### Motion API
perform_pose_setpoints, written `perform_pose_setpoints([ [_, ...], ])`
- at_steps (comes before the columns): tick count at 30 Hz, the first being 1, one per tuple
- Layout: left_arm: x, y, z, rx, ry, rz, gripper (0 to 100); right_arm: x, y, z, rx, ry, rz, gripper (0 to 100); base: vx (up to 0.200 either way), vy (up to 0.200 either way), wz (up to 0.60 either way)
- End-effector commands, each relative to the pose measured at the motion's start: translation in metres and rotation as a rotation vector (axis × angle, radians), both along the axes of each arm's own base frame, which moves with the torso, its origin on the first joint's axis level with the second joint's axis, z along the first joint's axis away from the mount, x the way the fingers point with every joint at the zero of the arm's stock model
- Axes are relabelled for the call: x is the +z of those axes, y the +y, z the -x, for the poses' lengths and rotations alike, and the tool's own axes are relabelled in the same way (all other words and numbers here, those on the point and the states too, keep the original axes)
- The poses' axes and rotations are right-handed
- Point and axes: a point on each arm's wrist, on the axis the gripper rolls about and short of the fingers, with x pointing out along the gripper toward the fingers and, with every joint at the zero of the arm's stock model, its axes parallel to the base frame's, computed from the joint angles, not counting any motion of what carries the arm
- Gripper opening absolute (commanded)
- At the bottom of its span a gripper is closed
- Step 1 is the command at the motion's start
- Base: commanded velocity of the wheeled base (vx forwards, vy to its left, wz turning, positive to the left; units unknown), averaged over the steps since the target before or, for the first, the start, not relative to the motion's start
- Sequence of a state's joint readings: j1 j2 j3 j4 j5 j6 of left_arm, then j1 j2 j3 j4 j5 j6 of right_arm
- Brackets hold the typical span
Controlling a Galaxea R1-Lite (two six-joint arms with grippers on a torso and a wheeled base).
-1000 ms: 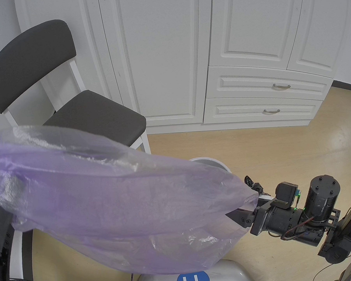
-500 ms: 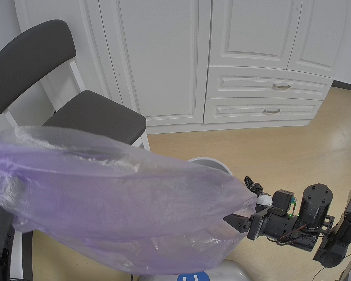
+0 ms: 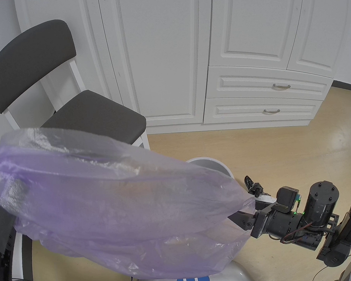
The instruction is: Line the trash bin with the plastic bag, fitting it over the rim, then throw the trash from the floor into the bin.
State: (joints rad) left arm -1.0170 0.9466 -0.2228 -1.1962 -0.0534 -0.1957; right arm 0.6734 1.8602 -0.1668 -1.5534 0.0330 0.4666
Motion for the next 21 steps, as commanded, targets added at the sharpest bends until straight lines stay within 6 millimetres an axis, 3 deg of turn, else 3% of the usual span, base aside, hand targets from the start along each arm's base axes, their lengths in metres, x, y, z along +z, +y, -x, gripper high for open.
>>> perform_pose_setpoints([
  [1,0.000,-0.001,0.000,-0.001,0.002,-0.002,0,0.002,0.000,0.001,0.003,-0.013,-0.014,0,0.000,0.000,0.00],
  [13,-0.006,-0.004,-0.002,-0.001,0.025,-0.031,0,0.002,0.000,0.001,0.004,0.001,-0.025,0,0.000,0.000,0.00],
  [21,-0.015,-0.020,-0.016,0.048,0.100,-0.099,0,0.013,-0.009,0.000,-0.032,-0.065,-0.023,0,0.000,0.000,0.00],
])
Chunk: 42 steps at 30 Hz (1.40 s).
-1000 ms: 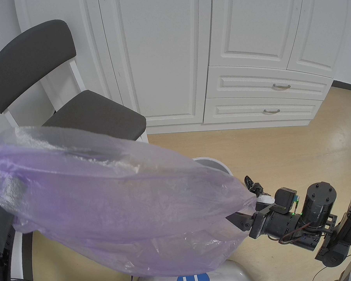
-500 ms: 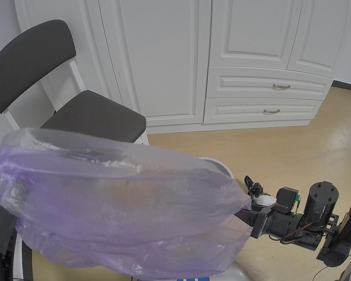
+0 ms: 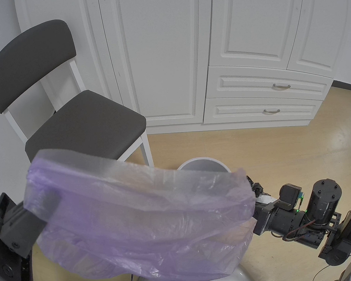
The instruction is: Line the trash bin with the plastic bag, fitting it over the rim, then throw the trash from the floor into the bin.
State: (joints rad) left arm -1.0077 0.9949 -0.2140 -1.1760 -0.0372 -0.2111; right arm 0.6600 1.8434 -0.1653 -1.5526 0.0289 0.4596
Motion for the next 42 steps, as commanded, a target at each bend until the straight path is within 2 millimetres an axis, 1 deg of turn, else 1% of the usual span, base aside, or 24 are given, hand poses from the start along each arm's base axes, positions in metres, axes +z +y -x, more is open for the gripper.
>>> perform_pose_setpoints([
  [1,-0.008,-0.013,-0.011,0.046,0.055,-0.059,0,0.011,-0.007,0.000,-0.021,-0.057,-0.019,0,0.000,0.000,0.00],
  [4,-0.009,-0.018,-0.016,0.090,0.089,-0.086,0,0.017,-0.011,-0.002,-0.042,-0.084,-0.027,0,0.000,0.000,0.00],
  [7,-0.010,-0.023,-0.021,0.137,0.136,-0.132,0,0.028,-0.016,-0.006,-0.071,-0.085,-0.020,0,0.000,0.000,0.00],
  [10,-0.012,-0.025,-0.023,0.153,0.179,-0.197,0,0.049,-0.022,-0.006,-0.095,-0.041,0.009,0,0.000,0.000,0.00],
  [11,-0.012,-0.026,-0.023,0.153,0.186,-0.207,0,0.056,-0.024,-0.004,-0.096,-0.027,0.017,0,0.000,0.000,0.00],
  [12,-0.013,-0.026,-0.024,0.156,0.188,-0.209,0,0.058,-0.024,-0.003,-0.097,-0.021,0.019,0,0.000,0.000,0.00],
  [13,-0.012,-0.027,-0.026,0.172,0.197,-0.214,0,0.069,-0.027,0.001,-0.098,0.011,0.035,0,0.000,0.000,0.00],
  [14,-0.011,-0.027,-0.028,0.184,0.205,-0.214,0,0.075,-0.029,0.003,-0.102,0.024,0.042,0,0.000,0.000,0.00],
  [15,-0.011,-0.028,-0.028,0.188,0.208,-0.214,0,0.077,-0.029,0.003,-0.105,0.027,0.044,0,0.000,0.000,0.00],
  [16,-0.012,-0.030,-0.032,0.210,0.221,-0.222,0,0.085,-0.034,0.004,-0.124,0.041,0.053,0,0.000,0.000,0.00],
  [19,-0.015,-0.035,-0.039,0.279,0.254,-0.252,0,0.093,-0.039,0.005,-0.147,0.053,0.062,0,0.000,0.000,0.00],
  [21,-0.018,-0.040,-0.044,0.323,0.284,-0.288,0,0.097,-0.042,0.010,-0.152,0.046,0.060,0,0.000,0.000,0.00],
  [23,-0.019,-0.043,-0.048,0.343,0.305,-0.311,0,0.100,-0.044,0.015,-0.152,0.048,0.069,0,0.000,0.000,0.00],
  [25,-0.019,-0.043,-0.048,0.343,0.305,-0.311,0,0.100,-0.044,0.015,-0.152,0.048,0.069,0,0.000,0.000,0.00],
  [27,-0.016,-0.046,-0.053,0.358,0.345,-0.303,0,0.108,-0.047,0.018,-0.157,0.078,0.096,0,0.000,0.000,0.00],
  [31,-0.013,-0.050,-0.060,0.399,0.383,-0.303,0,0.118,-0.046,0.024,-0.220,0.096,0.144,0,0.000,0.000,0.00],
  [32,-0.013,-0.053,-0.063,0.428,0.401,-0.307,0,0.122,-0.043,0.029,-0.219,0.102,0.161,0,0.000,0.000,0.00],
  [34,-0.013,-0.054,-0.065,0.440,0.408,-0.307,0,0.123,-0.042,0.031,-0.220,0.103,0.167,0,0.000,0.000,0.00],
  [35,-0.013,-0.058,-0.068,0.475,0.428,-0.309,0,0.127,-0.040,0.037,-0.219,0.102,0.179,0,0.000,0.000,0.00],
  [39,-0.014,-0.066,-0.076,0.537,0.462,-0.322,0,0.129,-0.038,0.043,-0.224,0.099,0.194,0,0.000,0.000,0.00],
  [41,-0.016,-0.068,-0.079,0.562,0.469,-0.335,0,0.129,-0.038,0.043,-0.230,0.098,0.197,0,0.000,0.000,0.00],
  [42,-0.020,-0.072,-0.083,0.609,0.476,-0.345,0,0.128,-0.037,0.042,-0.240,0.097,0.208,0,0.000,0.000,0.00],
])
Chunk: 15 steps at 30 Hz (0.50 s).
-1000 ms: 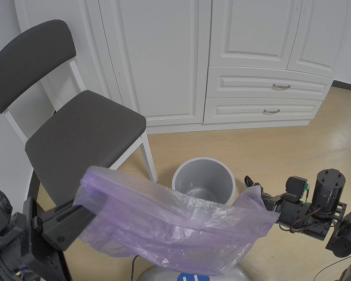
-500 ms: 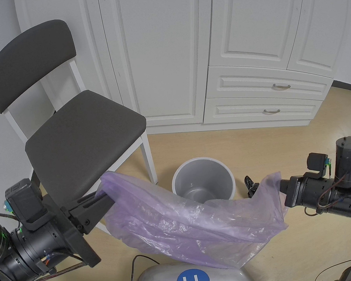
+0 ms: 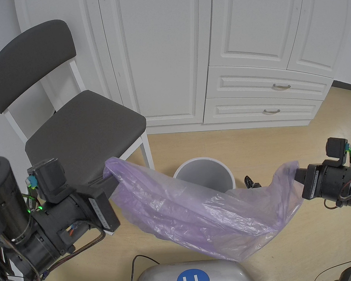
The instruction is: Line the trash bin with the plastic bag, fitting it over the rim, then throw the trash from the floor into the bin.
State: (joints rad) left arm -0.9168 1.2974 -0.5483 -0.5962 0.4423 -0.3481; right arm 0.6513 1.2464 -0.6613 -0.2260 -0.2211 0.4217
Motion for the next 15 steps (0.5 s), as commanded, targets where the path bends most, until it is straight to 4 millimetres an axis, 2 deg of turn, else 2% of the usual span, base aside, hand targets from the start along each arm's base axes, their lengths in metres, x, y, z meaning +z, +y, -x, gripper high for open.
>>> perform_pose_setpoints([
  [1,-0.009,-0.015,-0.015,0.077,0.025,-0.047,0,0.007,0.000,0.005,0.002,-0.036,-0.001,0,0.000,0.000,0.00],
  [7,-0.022,-0.025,-0.025,0.166,0.039,-0.106,0,0.006,-0.001,0.006,-0.019,-0.053,0.037,0,0.000,0.000,0.00],
  [15,-0.025,-0.027,-0.026,0.162,0.045,-0.105,0,-0.002,-0.001,-0.001,-0.100,-0.053,0.122,0,0.000,0.000,0.00],
])
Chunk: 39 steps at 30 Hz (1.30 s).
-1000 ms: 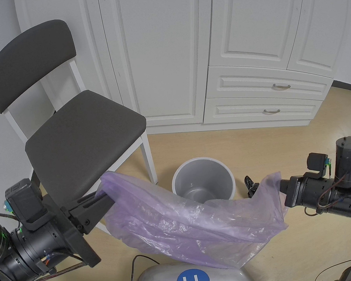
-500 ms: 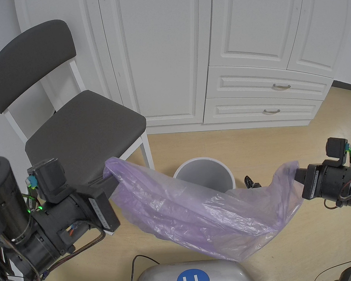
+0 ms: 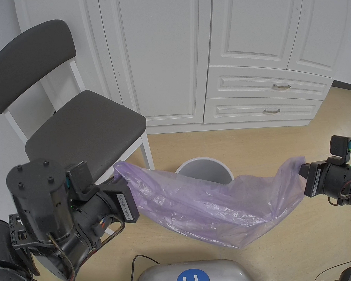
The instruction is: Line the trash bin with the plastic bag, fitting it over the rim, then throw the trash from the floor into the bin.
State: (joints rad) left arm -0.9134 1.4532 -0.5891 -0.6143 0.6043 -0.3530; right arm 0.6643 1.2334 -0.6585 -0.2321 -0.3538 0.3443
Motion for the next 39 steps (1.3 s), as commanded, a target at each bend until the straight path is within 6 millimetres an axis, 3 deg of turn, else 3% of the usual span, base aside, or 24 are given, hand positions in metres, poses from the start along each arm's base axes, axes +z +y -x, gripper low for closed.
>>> perform_pose_setpoints([
  [1,-0.005,-0.003,-0.003,0.001,0.010,-0.012,0,-0.006,0.001,-0.004,-0.025,0.013,0.038,0,0.000,0.000,0.00],
  [9,-0.015,-0.011,-0.010,0.001,0.014,-0.014,0,-0.019,0.001,-0.005,-0.042,0.028,0.146,0,0.000,0.000,0.00],
  [19,-0.050,-0.022,-0.018,-0.023,0.058,-0.063,0,-0.056,0.014,-0.022,-0.041,0.087,0.210,0,0.000,0.000,0.00],
  [32,-0.061,0.003,-0.024,-0.190,0.053,0.042,0,-0.064,0.005,-0.021,-0.047,0.087,0.227,0,0.000,0.000,0.00],
  [39,-0.062,0.011,-0.029,-0.172,0.050,0.044,0,-0.064,-0.014,-0.019,-0.028,0.083,0.261,0,0.000,0.000,0.00],
])
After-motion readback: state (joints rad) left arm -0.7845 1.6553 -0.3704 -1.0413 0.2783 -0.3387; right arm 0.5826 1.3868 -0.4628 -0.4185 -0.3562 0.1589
